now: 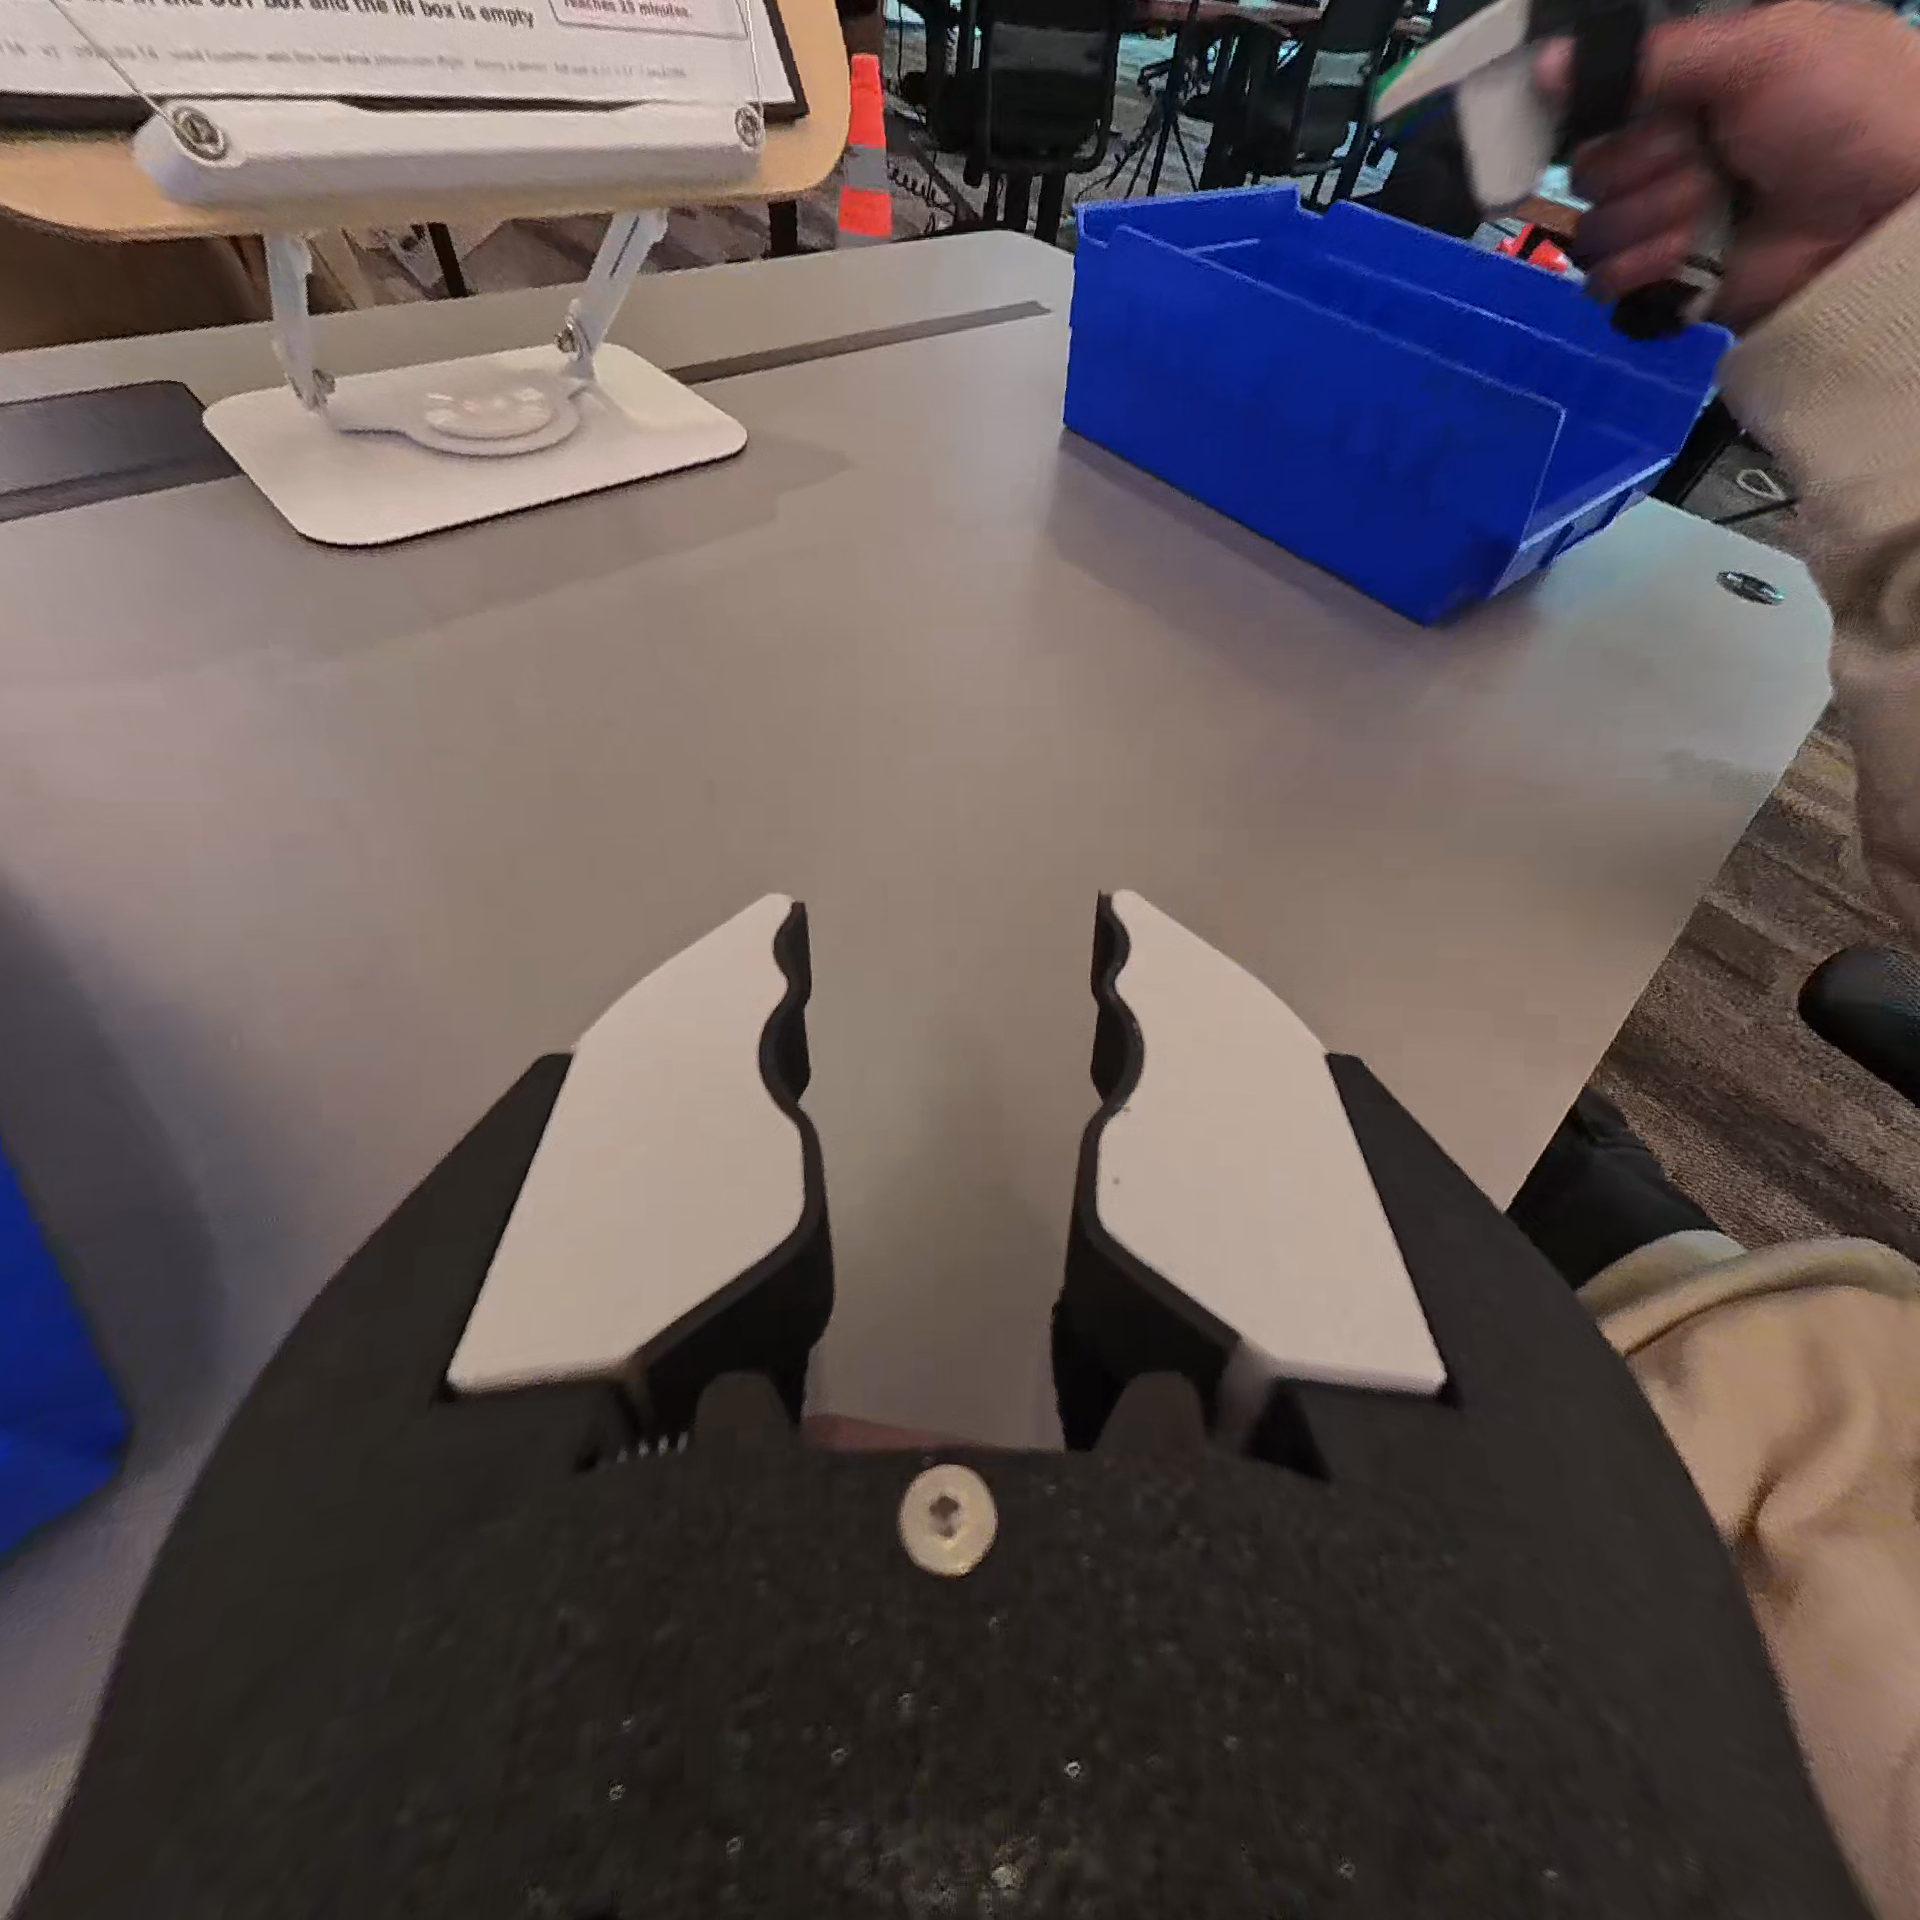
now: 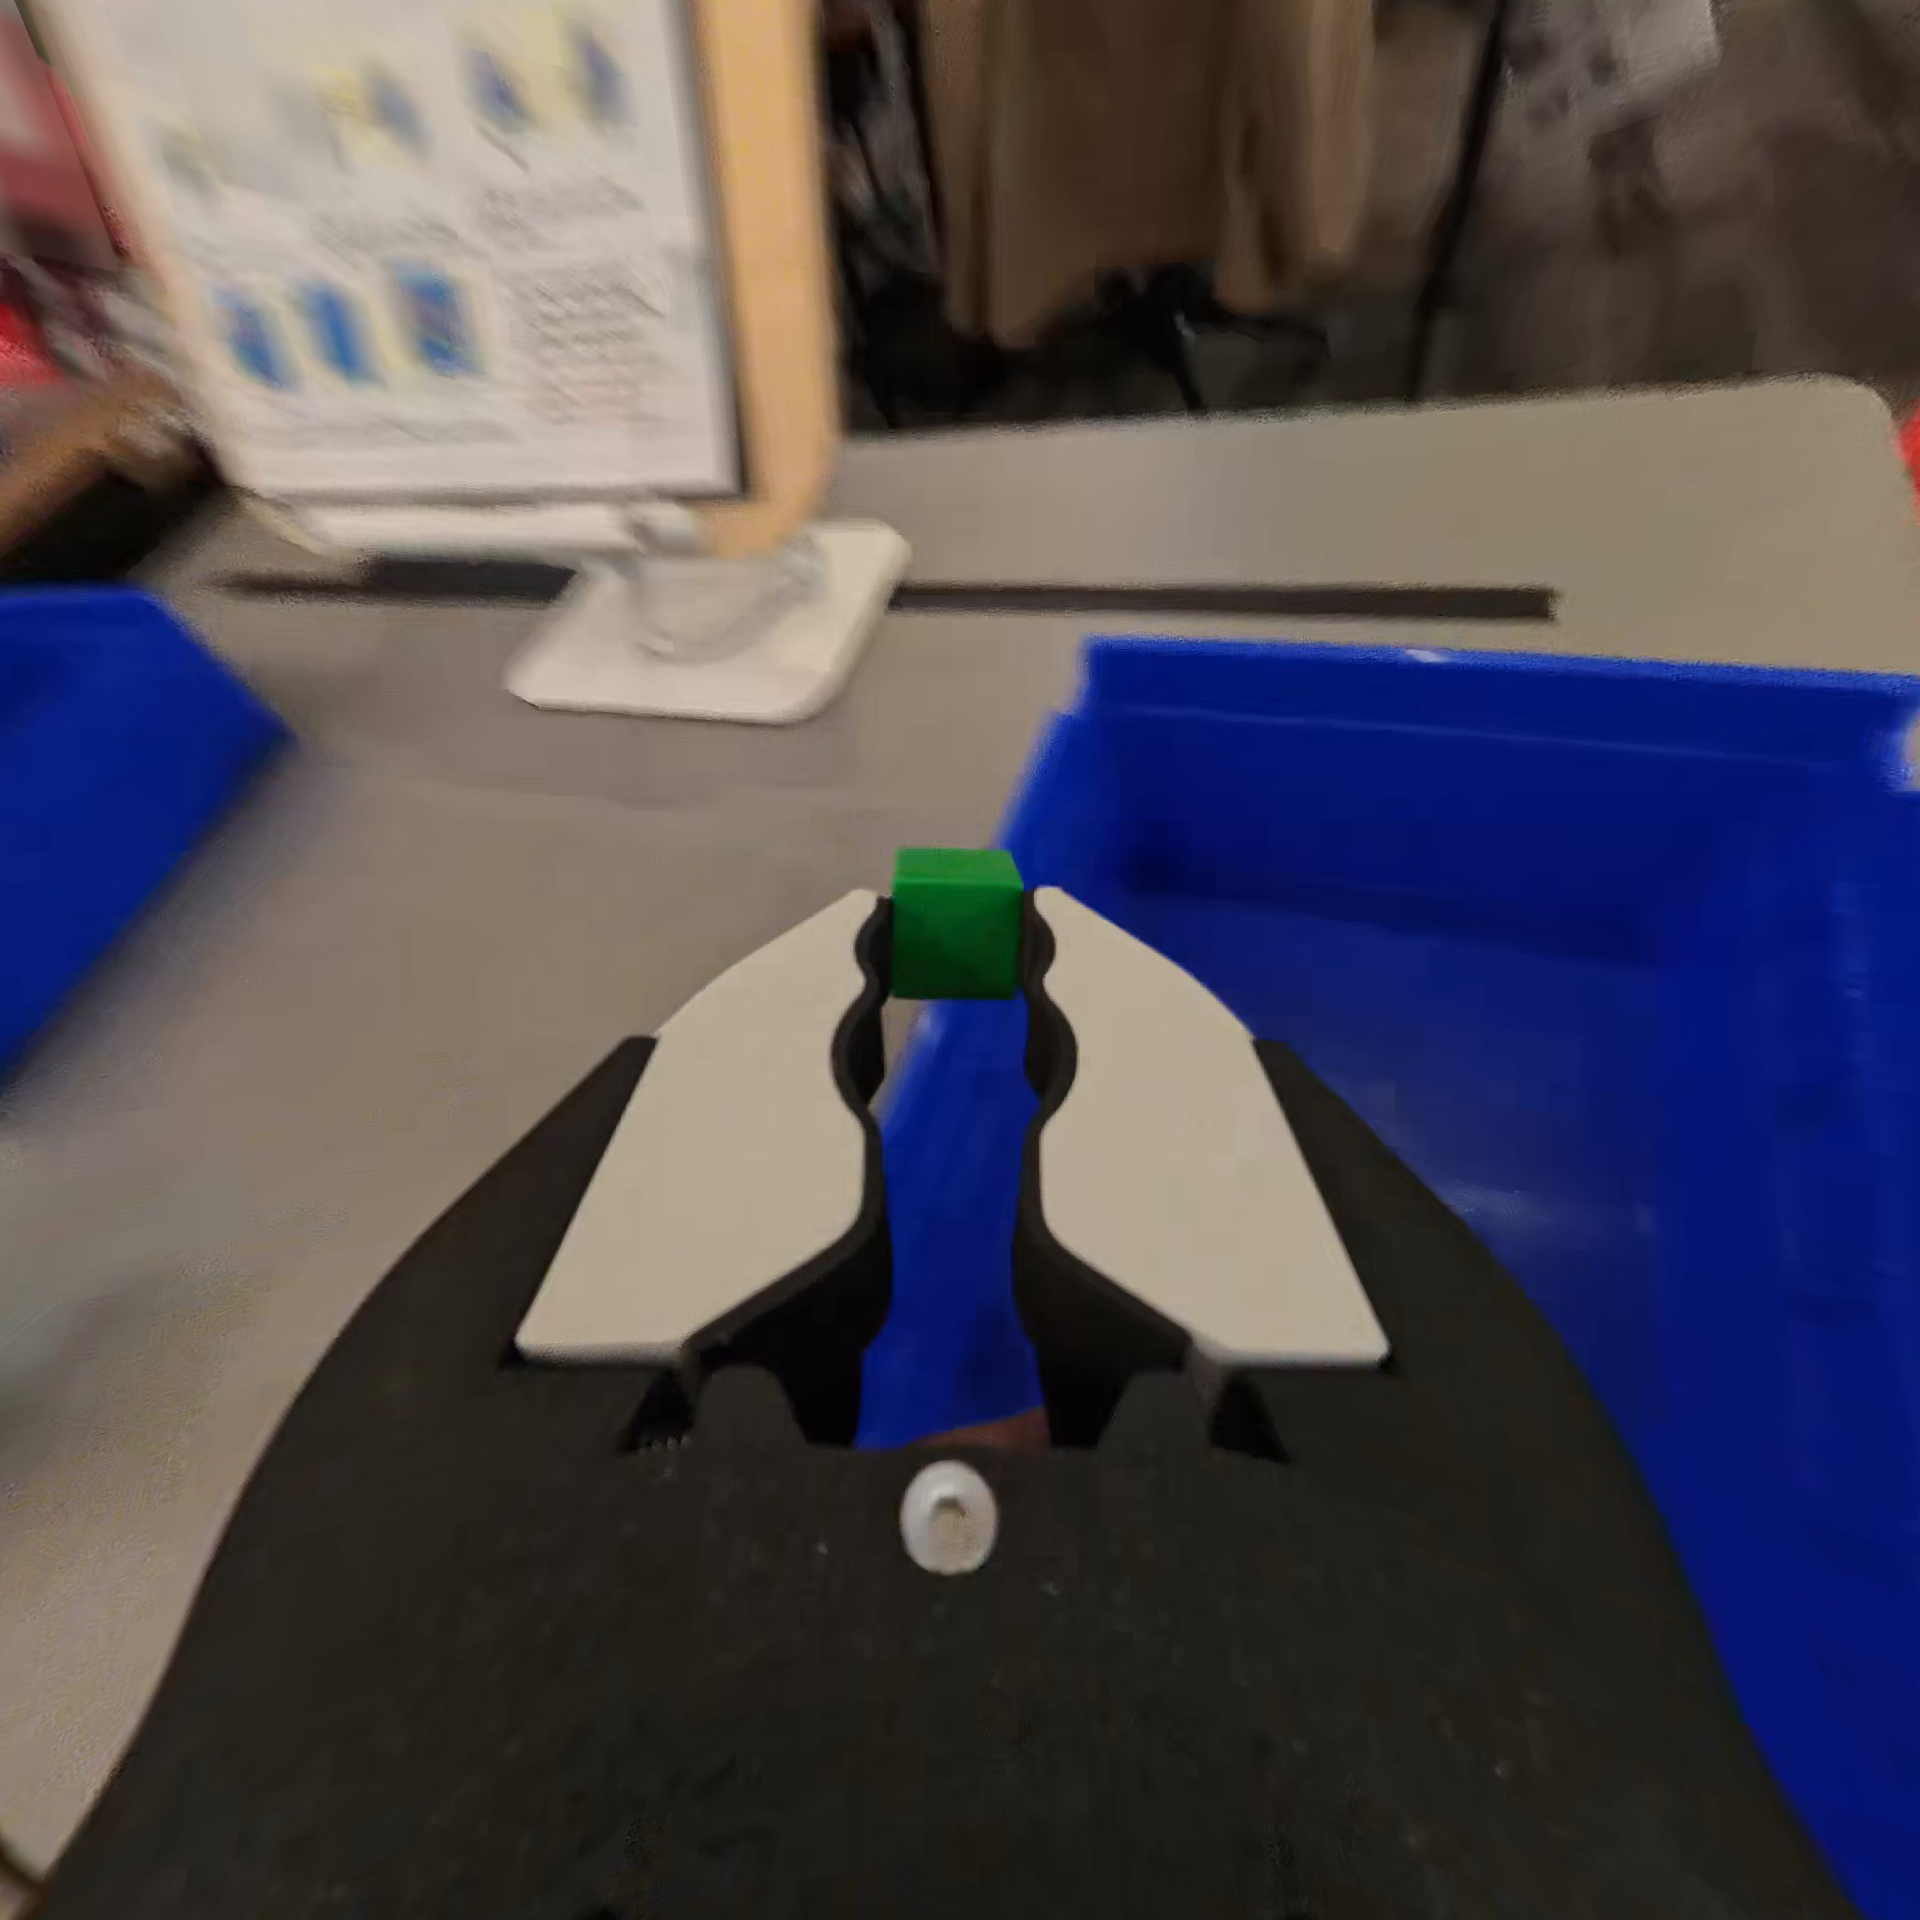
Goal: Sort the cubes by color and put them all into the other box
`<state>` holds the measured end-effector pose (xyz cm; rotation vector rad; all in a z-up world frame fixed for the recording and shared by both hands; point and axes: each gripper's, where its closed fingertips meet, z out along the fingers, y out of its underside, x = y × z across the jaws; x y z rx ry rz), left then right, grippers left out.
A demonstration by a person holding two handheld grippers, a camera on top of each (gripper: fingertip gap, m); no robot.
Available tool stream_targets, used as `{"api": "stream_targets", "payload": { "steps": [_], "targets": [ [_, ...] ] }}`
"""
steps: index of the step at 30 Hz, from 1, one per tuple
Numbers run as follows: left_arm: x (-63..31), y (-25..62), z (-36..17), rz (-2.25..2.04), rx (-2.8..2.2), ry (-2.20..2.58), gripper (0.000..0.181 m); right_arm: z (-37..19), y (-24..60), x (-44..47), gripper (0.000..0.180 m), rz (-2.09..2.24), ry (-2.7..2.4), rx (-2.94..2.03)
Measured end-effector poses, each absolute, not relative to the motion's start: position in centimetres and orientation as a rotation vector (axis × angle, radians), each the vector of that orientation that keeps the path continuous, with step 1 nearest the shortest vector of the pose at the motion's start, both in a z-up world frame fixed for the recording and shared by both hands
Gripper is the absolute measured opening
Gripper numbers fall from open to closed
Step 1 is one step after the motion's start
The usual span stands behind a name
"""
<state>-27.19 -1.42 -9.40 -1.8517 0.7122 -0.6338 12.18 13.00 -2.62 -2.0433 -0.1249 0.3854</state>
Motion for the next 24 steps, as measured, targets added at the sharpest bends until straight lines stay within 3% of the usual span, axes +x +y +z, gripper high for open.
{"api": "stream_targets", "payload": {
  "steps": [6,10,24],
  "targets": [
    [-25.9,-2.2,-10.0,-0.671,-1.878,0.781,0.052,-13.3,21.0,16.0,0.023,0.175,-0.268,-2.478],
    [-25.9,-2.1,-10.6,-0.56,-1.87,0.837,0.052,-17.4,22.8,16.1,0.023,0.106,-0.321,-2.645],
    [-26.5,-2.3,-10.3,-0.602,-1.878,0.801,0.053,-18.8,24.6,14.8,0.03,0.133,-0.371,-2.621]
  ]
}}
